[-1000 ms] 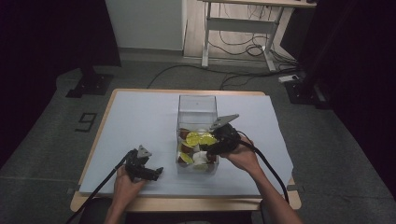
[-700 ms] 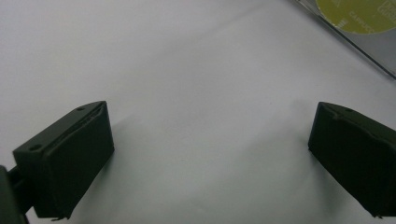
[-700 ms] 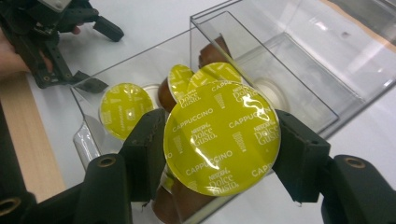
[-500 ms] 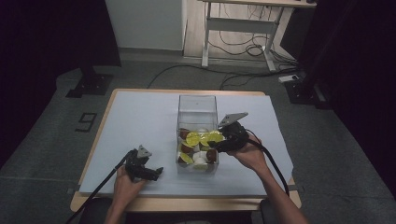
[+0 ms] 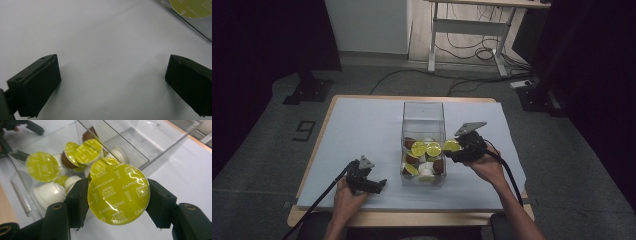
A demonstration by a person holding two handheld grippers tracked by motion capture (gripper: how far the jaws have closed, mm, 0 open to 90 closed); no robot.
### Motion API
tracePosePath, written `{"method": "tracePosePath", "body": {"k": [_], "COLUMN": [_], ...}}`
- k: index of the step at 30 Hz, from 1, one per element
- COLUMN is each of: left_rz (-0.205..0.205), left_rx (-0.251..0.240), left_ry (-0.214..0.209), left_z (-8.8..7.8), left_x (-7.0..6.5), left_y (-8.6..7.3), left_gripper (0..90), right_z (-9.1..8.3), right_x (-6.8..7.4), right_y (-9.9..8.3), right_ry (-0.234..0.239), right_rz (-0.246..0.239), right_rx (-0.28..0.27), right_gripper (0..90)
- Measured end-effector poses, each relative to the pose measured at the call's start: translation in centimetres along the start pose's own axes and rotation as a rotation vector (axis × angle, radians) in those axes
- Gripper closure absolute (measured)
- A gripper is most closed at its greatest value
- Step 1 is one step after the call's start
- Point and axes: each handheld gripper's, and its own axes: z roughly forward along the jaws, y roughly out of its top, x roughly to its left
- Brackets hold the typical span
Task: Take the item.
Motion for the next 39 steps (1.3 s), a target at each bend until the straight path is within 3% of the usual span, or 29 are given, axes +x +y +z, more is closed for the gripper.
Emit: {"method": "tracePosePath", "body": {"k": [25,39], "left_rz": [-0.001,-0.002], "left_rx": [0.000,-0.001], "left_ry": [0.001,0.000], "left_z": [0.0,0.0], "left_x": [0.0,0.0], "left_y": [0.0,0.0], "left_gripper": [0.0,0.0], "right_z": [1.3,2.8], "right_x": [-3.0,-3.8], "right_y": [-4.4,-6.0], "right_ry": [-0.067,-0.092], "right_rz": [0.100,0.109], "right_rx": [0.038,0.069], "right_gripper": [40.0,39.9]}}
